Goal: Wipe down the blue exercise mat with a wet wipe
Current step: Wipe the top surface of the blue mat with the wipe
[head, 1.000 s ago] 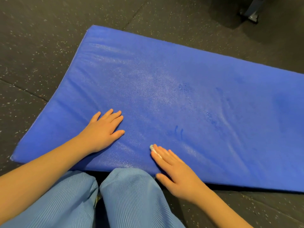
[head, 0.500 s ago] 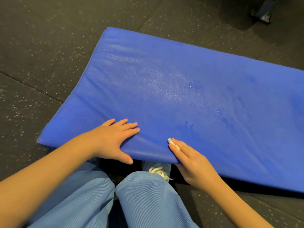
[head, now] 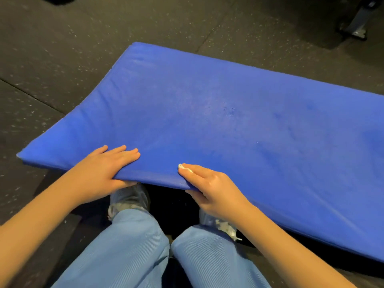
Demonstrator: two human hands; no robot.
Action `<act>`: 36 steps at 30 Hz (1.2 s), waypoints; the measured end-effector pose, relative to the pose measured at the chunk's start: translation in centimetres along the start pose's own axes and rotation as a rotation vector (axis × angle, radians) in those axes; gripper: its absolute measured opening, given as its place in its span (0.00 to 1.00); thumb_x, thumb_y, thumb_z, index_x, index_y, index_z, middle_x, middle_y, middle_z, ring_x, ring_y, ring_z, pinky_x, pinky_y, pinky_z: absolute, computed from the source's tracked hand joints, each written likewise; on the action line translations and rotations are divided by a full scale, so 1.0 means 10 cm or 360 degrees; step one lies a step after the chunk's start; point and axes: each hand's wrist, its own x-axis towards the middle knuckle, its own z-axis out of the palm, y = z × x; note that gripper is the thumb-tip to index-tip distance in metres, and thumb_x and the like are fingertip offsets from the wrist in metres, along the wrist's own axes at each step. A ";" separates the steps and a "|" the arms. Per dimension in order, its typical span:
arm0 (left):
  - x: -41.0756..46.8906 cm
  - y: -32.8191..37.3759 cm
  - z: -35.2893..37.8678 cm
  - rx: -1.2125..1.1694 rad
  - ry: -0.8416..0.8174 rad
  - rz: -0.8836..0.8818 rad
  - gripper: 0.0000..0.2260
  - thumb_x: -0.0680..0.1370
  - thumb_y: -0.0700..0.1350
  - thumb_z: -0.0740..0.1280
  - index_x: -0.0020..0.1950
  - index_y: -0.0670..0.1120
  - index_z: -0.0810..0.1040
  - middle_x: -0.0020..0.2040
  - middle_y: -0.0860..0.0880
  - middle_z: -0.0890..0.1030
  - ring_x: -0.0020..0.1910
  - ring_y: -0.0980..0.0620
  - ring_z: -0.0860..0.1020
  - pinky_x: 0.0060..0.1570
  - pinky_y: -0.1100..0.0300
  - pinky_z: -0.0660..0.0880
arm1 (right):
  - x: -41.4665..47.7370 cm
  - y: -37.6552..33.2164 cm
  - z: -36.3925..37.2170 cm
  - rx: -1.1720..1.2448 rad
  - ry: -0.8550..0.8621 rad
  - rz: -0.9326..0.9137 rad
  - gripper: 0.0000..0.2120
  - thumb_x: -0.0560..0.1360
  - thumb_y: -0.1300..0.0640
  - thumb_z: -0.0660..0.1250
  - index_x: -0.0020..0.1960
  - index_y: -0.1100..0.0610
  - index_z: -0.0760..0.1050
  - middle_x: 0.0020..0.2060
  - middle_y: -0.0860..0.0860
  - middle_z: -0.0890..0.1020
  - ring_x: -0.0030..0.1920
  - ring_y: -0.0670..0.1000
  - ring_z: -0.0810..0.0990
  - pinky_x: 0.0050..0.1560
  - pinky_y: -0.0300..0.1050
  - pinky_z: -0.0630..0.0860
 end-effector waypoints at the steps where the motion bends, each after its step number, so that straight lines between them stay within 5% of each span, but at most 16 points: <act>1: -0.11 -0.11 0.05 -0.0013 -0.0028 -0.0052 0.38 0.67 0.70 0.49 0.74 0.55 0.66 0.72 0.63 0.59 0.75 0.52 0.58 0.72 0.49 0.55 | 0.04 -0.07 0.12 0.0045 -0.0075 0.0000 0.20 0.74 0.57 0.61 0.64 0.60 0.72 0.62 0.55 0.78 0.56 0.58 0.80 0.37 0.52 0.81; 4: -0.29 -0.33 0.28 -0.0024 -0.0185 -0.0148 0.40 0.65 0.71 0.48 0.76 0.59 0.54 0.73 0.66 0.50 0.77 0.54 0.51 0.73 0.52 0.49 | 0.10 -0.22 0.40 0.0163 -0.0399 0.0037 0.27 0.73 0.55 0.65 0.70 0.62 0.69 0.70 0.56 0.71 0.65 0.59 0.74 0.53 0.56 0.79; 7: -0.27 -0.34 0.45 0.0014 -0.0316 -0.0225 0.44 0.60 0.76 0.45 0.73 0.62 0.39 0.72 0.68 0.39 0.74 0.61 0.39 0.74 0.52 0.45 | -0.01 -0.21 0.41 0.0231 -0.0672 0.0048 0.30 0.79 0.46 0.55 0.77 0.60 0.59 0.77 0.54 0.59 0.75 0.54 0.59 0.76 0.47 0.54; 10: -0.17 -0.29 0.50 -0.0250 -0.0250 -0.0361 0.44 0.60 0.77 0.43 0.75 0.62 0.44 0.71 0.70 0.41 0.71 0.67 0.40 0.75 0.51 0.43 | -0.20 -0.08 0.24 0.0099 -0.0806 -0.0071 0.31 0.78 0.44 0.48 0.79 0.56 0.52 0.78 0.49 0.52 0.77 0.50 0.52 0.75 0.44 0.45; 13: -0.06 -0.25 0.59 -0.0422 -0.0052 -0.0436 0.38 0.68 0.71 0.43 0.77 0.59 0.54 0.74 0.67 0.47 0.75 0.62 0.43 0.74 0.51 0.42 | -0.12 -0.07 0.25 0.0068 -0.0869 -0.0126 0.31 0.79 0.45 0.47 0.79 0.57 0.52 0.78 0.51 0.52 0.77 0.52 0.53 0.76 0.46 0.47; 17: 0.04 -0.16 0.75 -0.0203 0.0097 -0.0539 0.24 0.83 0.57 0.49 0.78 0.55 0.54 0.78 0.60 0.49 0.77 0.56 0.45 0.73 0.53 0.41 | 0.32 -0.34 0.62 0.0142 -0.0823 -0.0168 0.29 0.79 0.50 0.53 0.76 0.63 0.57 0.76 0.59 0.57 0.76 0.58 0.57 0.76 0.52 0.52; 23: 0.02 -0.13 0.77 -0.0189 0.0169 -0.0566 0.23 0.83 0.58 0.48 0.78 0.55 0.56 0.78 0.59 0.52 0.78 0.55 0.47 0.74 0.51 0.42 | 0.00 -0.14 0.40 0.0064 -0.0878 -0.0259 0.29 0.80 0.49 0.51 0.78 0.58 0.53 0.78 0.52 0.54 0.77 0.52 0.52 0.76 0.42 0.42; 30: 0.12 -0.07 0.69 -0.0155 0.0178 -0.0613 0.22 0.83 0.55 0.51 0.77 0.53 0.59 0.78 0.56 0.56 0.77 0.52 0.50 0.73 0.49 0.46 | 0.14 -0.19 0.55 0.0020 -0.0841 -0.0033 0.33 0.78 0.42 0.48 0.78 0.58 0.53 0.78 0.52 0.52 0.77 0.52 0.51 0.77 0.49 0.48; 36: 0.17 0.00 0.75 -0.0081 0.0160 -0.0618 0.24 0.83 0.54 0.50 0.79 0.53 0.52 0.79 0.56 0.50 0.78 0.51 0.46 0.74 0.49 0.42 | -0.19 -0.17 0.33 0.0062 -0.0870 -0.0002 0.34 0.80 0.40 0.50 0.79 0.55 0.47 0.78 0.46 0.46 0.78 0.47 0.44 0.76 0.46 0.43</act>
